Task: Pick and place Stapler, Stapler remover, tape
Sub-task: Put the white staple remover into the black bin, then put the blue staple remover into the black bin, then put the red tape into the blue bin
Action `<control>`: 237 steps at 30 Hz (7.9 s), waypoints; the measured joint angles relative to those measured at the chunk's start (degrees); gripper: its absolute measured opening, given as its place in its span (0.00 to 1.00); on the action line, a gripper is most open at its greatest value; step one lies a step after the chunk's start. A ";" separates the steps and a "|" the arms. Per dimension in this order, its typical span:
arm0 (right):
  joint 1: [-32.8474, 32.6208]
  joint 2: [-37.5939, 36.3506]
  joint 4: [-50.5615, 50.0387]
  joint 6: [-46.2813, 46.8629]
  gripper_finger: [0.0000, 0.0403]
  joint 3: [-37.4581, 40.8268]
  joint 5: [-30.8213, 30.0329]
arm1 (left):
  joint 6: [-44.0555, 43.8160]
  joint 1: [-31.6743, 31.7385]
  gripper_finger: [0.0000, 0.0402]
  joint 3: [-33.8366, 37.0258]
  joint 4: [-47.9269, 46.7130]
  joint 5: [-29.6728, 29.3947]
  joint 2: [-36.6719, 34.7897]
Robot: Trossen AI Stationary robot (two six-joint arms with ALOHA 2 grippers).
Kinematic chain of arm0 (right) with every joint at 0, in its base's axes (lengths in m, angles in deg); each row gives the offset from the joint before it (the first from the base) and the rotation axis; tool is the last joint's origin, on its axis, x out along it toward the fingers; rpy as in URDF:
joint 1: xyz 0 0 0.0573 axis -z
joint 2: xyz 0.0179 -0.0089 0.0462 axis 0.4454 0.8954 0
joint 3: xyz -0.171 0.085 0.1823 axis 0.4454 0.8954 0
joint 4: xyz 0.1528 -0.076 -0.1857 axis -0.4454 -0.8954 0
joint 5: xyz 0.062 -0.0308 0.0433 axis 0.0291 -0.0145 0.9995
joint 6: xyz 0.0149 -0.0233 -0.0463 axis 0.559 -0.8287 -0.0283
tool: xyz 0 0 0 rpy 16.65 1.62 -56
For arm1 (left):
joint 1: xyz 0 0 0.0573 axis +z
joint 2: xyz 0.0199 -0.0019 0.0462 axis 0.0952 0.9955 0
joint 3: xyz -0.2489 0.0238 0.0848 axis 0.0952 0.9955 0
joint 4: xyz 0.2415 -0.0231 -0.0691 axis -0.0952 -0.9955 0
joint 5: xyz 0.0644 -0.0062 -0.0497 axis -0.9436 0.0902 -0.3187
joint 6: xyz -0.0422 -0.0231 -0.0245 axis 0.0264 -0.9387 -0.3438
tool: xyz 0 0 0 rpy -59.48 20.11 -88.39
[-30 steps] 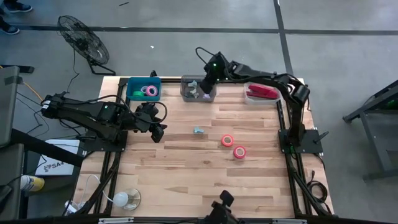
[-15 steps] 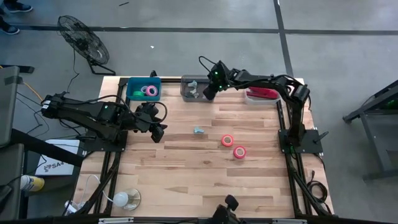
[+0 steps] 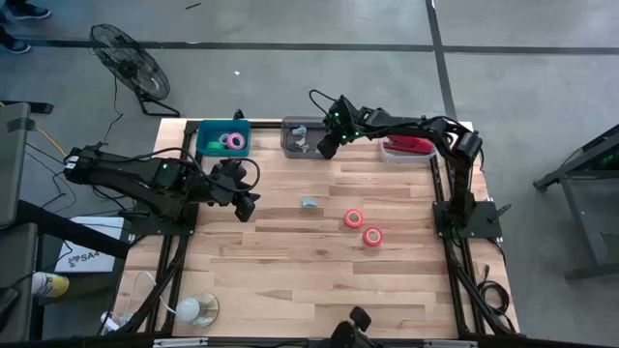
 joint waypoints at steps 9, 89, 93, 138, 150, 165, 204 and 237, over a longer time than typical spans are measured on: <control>0.00 -0.07 -2.71 0.41 0.33 -0.13 0.38 | 0.00 -0.01 0.45 0.00 0.00 0.01 0.00; -32.81 -2.89 -5.43 -7.41 0.74 0.07 -13.06 | -0.01 -0.02 0.45 0.00 0.00 1.40 -0.02; -32.79 -0.26 -5.42 -7.41 0.74 0.07 -13.25 | -0.01 0.00 0.45 0.00 0.00 1.42 -0.02; -32.36 8.42 -0.87 -2.43 0.09 -0.02 -11.05 | 0.00 -0.01 0.45 0.00 0.00 1.51 0.00; -31.13 2.81 -3.59 -4.27 0.09 0.00 -12.13 | -0.02 0.01 0.45 0.00 0.00 1.50 0.00; -19.32 -3.85 -2.15 3.19 0.09 0.00 -16.89 | -0.02 0.01 0.45 0.00 0.00 1.62 0.00; -2.69 -1.03 6.49 17.04 0.15 0.00 -3.73 | -0.02 0.01 0.45 0.00 0.00 1.91 -0.01; -4.96 -17.85 -16.02 7.69 0.39 0.04 2.27 | -0.01 -0.01 0.45 -0.01 -0.01 1.95 -0.01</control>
